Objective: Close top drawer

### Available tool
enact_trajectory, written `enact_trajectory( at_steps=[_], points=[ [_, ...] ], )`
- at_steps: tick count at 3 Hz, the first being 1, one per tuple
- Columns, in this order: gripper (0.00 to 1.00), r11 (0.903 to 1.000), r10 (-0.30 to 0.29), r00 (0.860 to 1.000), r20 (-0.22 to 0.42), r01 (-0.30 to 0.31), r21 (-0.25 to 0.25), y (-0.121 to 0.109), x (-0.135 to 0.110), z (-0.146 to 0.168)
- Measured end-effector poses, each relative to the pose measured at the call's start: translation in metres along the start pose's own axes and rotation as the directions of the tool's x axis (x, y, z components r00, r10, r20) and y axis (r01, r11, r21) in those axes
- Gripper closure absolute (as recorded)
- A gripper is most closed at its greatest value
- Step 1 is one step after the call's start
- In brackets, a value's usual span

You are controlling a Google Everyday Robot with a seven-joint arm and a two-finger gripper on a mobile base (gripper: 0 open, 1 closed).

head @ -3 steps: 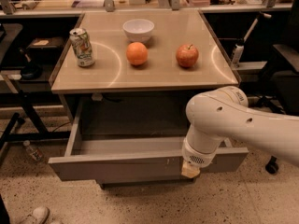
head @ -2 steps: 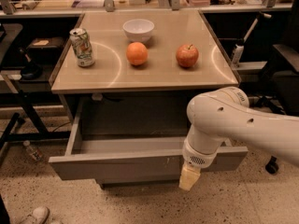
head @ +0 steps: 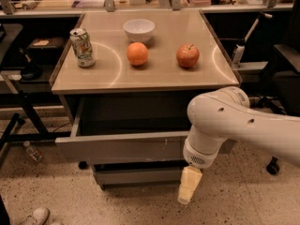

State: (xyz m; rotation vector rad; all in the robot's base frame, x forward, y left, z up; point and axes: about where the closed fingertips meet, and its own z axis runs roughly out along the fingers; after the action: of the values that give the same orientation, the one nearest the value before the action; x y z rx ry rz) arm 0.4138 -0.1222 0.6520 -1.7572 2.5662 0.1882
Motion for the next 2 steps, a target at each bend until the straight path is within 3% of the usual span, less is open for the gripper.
enact_trajectory(
  at_steps=[2],
  points=[
    [0.43, 1.0, 0.0, 1.0, 0.0, 0.0, 0.0, 0.0, 0.0, 0.0]
  ],
)
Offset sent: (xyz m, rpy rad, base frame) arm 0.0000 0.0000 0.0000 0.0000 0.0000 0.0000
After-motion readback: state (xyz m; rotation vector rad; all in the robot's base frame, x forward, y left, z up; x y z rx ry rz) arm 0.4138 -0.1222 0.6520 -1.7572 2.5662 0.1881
